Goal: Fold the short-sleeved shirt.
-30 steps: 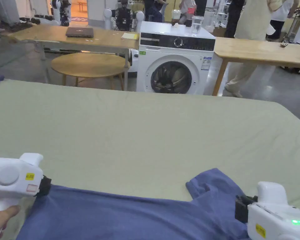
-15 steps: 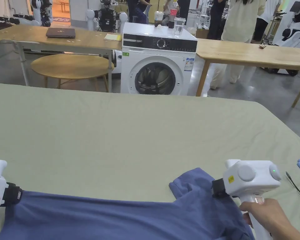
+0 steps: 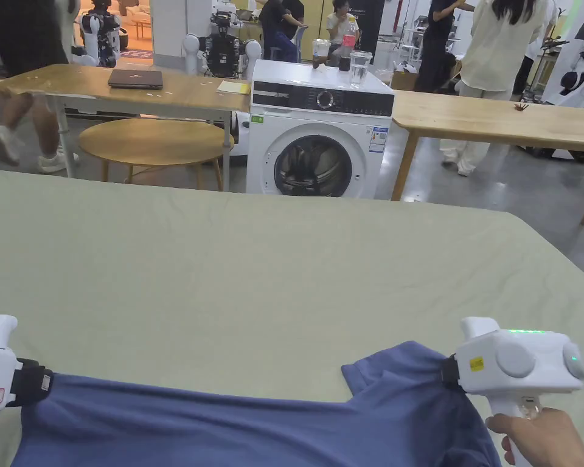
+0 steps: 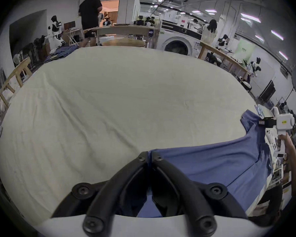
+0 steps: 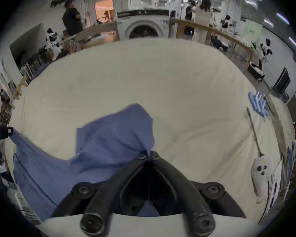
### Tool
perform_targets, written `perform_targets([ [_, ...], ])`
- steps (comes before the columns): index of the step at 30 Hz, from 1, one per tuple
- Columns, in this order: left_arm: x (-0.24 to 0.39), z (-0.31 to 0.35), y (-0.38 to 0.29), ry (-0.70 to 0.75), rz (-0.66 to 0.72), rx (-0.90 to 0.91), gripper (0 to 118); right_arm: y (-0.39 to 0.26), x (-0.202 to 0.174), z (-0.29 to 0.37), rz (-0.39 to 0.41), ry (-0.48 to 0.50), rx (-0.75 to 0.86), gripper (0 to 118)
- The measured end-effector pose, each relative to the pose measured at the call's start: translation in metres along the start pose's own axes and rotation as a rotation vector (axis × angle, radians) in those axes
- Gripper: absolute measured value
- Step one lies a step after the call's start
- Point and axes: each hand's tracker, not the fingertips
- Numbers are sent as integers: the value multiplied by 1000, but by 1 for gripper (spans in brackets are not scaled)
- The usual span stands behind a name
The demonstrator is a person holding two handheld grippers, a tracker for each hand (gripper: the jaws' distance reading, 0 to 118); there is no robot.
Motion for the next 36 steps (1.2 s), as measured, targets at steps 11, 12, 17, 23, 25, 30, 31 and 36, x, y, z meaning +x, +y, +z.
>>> perform_targets([
  [11,-8,94,-42,-69,39,130,0,-63,-12,148,56,11,165,0],
  [12,-9,102,-48,-73,37,136,0,-72,-12,159,55,5,178,0],
  [17,-9,126,-83,-78,0,135,0,-117,-7,194,42,10,176,0],
  [23,-17,122,-132,-85,4,47,0,-177,0,192,32,-6,56,0],
  [25,-19,119,-150,-85,12,10,0,-198,1,184,37,-23,0,0],
  [30,-22,94,-185,-53,30,-140,0,-231,-1,150,41,-80,-102,0],
  [31,-22,87,-188,-42,27,-166,0,-233,0,143,40,-84,-116,0],
  [36,-13,69,-186,-9,26,-182,0,-232,-6,113,62,-110,-125,0],
])
